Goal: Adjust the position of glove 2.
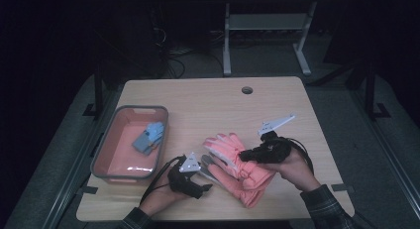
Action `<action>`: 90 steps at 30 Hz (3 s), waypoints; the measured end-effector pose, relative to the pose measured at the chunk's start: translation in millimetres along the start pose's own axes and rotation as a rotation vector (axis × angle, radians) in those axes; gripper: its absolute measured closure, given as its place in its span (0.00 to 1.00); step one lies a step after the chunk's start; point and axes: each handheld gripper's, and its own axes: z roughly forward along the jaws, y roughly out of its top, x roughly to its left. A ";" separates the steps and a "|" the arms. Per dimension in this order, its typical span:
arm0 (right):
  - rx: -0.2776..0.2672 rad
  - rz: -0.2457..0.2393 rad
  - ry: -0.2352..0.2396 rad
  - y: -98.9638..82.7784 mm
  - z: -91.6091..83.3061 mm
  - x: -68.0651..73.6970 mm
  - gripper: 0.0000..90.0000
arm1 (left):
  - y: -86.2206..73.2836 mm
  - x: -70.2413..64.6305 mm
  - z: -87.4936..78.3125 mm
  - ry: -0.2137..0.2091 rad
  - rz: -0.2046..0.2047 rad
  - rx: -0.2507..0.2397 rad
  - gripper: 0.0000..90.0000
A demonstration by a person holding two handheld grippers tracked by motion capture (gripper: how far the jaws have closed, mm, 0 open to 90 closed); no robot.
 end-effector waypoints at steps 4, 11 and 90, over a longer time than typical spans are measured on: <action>0.020 -0.012 0.021 0.6 7.2 5.4 0.97 | 0.2 0.3 -0.1 0.001 0.006 0.000 0.14; 0.065 -0.034 0.026 -1.7 18.2 6.2 0.97 | 0.1 0.0 0.0 -0.003 0.000 0.000 0.14; 0.154 -0.018 -0.111 -69.2 15.4 -39.9 1.00 | 19.3 -21.1 -12.5 0.006 -0.096 0.113 0.99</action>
